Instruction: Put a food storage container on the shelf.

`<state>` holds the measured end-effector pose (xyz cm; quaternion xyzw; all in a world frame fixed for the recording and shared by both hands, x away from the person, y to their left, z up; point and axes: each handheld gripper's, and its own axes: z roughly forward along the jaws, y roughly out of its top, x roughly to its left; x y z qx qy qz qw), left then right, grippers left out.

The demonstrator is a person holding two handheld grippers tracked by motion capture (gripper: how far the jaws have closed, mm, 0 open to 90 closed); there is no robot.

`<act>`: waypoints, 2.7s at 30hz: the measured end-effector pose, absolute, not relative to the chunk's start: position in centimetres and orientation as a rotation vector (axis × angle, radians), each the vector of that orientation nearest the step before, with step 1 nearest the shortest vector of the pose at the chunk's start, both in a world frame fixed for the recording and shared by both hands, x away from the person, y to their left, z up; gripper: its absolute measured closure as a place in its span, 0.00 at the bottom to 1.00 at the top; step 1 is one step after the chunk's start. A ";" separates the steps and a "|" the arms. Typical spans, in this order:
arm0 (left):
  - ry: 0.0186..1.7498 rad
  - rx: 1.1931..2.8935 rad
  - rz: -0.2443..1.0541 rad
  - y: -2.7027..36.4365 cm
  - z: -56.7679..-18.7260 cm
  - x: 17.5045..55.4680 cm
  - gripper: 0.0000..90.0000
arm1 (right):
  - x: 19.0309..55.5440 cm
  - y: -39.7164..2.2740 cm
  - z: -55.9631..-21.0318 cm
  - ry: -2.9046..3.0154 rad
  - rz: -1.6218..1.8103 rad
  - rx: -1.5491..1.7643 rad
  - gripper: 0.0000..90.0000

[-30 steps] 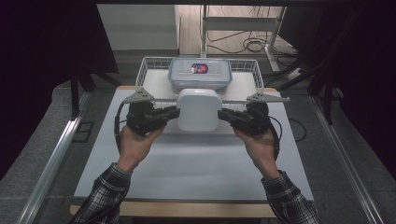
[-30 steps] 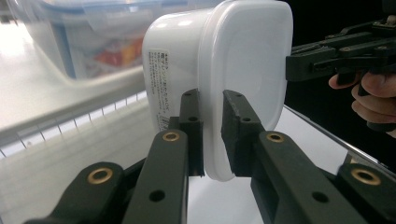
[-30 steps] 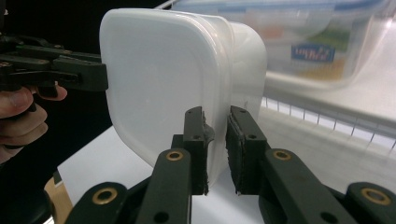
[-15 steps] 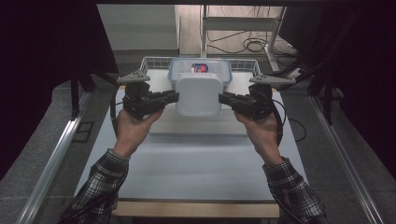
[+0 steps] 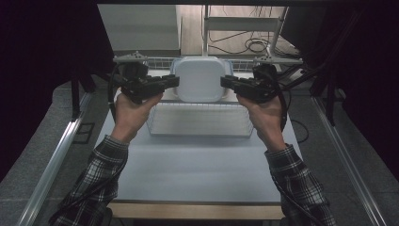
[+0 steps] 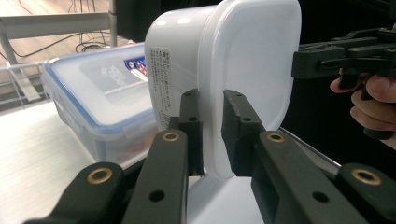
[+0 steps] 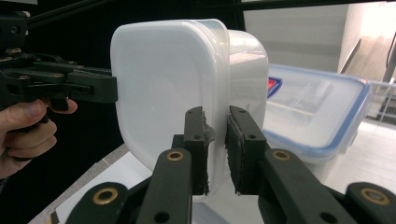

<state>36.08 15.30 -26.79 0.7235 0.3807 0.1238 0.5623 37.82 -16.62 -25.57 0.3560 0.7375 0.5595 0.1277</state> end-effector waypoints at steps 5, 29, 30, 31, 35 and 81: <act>0.905 1.701 0.291 15.3 -25.7 37.1 0.88 | 38.6 -16.5 -24.6 2.131 1.624 1.042 0.87; 0.970 1.679 0.280 15.1 -25.2 41.2 0.84 | 42.7 -15.5 -23.7 2.107 1.585 1.130 0.83; 0.968 1.682 0.283 15.0 -25.2 41.2 0.83 | 42.9 -15.5 -23.8 2.108 1.590 1.138 0.82; 0.965 1.687 0.288 14.9 -25.0 41.3 0.83 | 43.0 -15.5 -23.8 2.105 1.590 1.144 0.81; 0.971 1.711 0.324 14.3 -24.7 41.6 0.78 | 43.5 -15.4 -23.9 2.092 1.586 1.156 0.77; 0.922 1.758 0.407 13.7 -25.1 42.4 0.38 | 43.8 -15.5 -24.1 2.069 1.548 1.113 0.44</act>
